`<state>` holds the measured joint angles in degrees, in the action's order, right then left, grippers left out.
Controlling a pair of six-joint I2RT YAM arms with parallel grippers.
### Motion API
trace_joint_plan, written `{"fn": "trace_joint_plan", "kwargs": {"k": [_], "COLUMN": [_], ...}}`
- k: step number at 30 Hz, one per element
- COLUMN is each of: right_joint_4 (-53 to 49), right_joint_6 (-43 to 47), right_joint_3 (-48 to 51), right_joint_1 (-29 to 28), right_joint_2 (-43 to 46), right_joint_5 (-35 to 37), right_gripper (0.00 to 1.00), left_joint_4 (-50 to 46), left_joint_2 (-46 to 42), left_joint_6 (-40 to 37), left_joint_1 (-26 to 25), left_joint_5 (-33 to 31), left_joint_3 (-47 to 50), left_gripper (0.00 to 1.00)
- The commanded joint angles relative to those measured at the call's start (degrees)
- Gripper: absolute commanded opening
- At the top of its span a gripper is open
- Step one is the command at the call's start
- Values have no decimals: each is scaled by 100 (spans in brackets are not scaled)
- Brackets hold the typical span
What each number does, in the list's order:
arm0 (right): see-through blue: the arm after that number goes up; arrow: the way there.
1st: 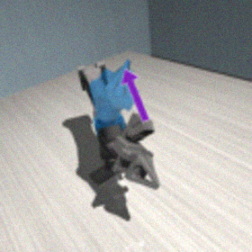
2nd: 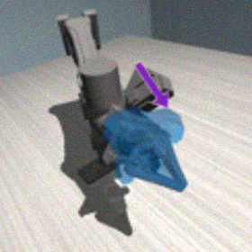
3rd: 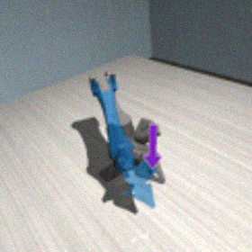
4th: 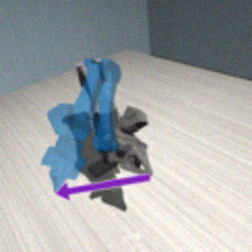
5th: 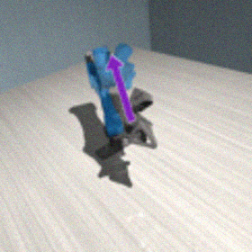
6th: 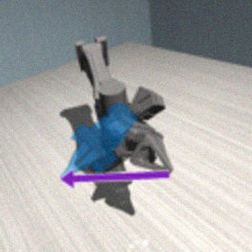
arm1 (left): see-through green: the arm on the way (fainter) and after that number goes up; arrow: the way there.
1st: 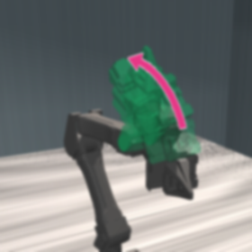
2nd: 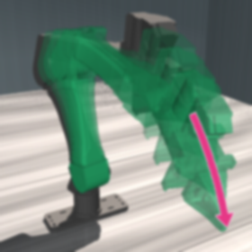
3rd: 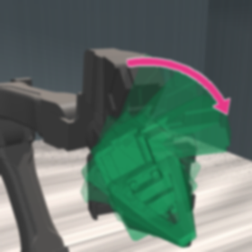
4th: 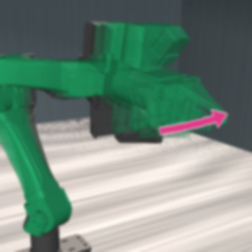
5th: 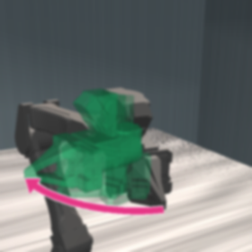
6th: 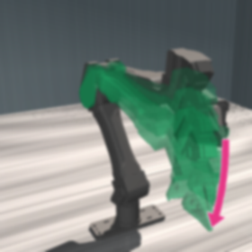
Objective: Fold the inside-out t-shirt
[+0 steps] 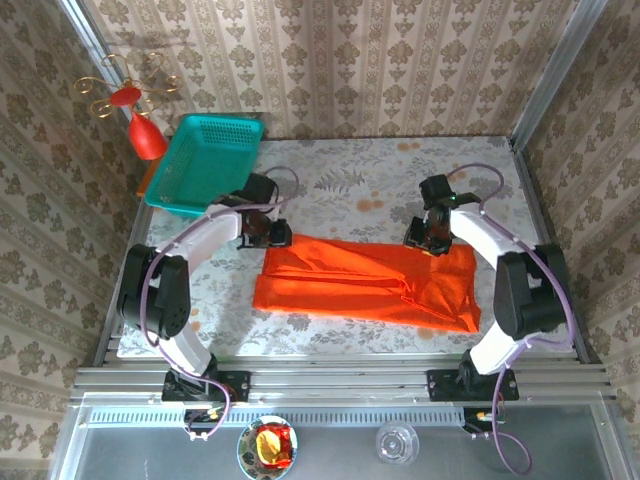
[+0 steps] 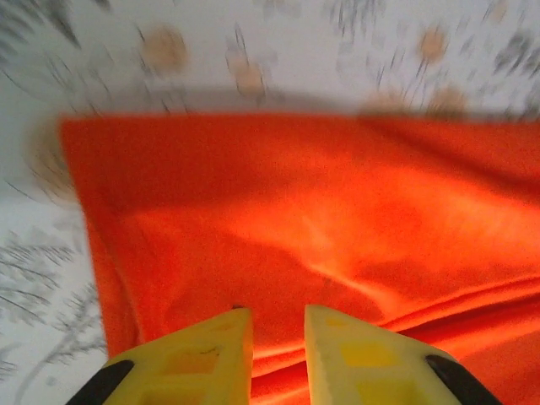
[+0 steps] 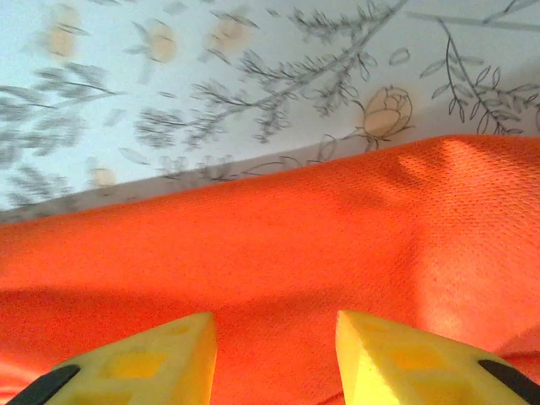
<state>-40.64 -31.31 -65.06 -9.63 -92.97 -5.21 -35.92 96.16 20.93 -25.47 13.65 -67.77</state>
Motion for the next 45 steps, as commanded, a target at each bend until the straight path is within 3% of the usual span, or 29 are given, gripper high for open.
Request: {"fn": "trace_joint_plan", "kwargs": {"k": [1,8,18,23,30,37,41,45], "right_joint_4": [-296,-433,-736,-783,142,161,342,411], "right_joint_6": [-27,-163,-353,-544,-686,-745,-793,-828], "right_joint_3": [283,933,1521,1915,2173,2012,2182,2296], "right_joint_1": [-30,-38,-121,-328,-664,-997,-1040,-1091], "right_joint_2": [448,1283,2046,2229,1994,1120,754,654], "right_joint_5": [-190,-226,-90,185,-731,-377,-464,-709], "right_gripper": [43,43,43,43,36,31,17,10], "left_joint_4": [68,81,205,155,474,571,447,393], "left_joint_2": [118,218,-489,-621,-470,150,413,516], "left_joint_6": [190,39,216,219,390,386,284,227], "left_joint_1": [58,450,534,437,60,-31,-31,-6], "left_joint_5": [-82,-605,-222,-115,278,195,34,6], "left_joint_3": [408,930,1000,1038,898,766,695,699], "left_gripper": [22,22,28,26,15,11,11,11]}}
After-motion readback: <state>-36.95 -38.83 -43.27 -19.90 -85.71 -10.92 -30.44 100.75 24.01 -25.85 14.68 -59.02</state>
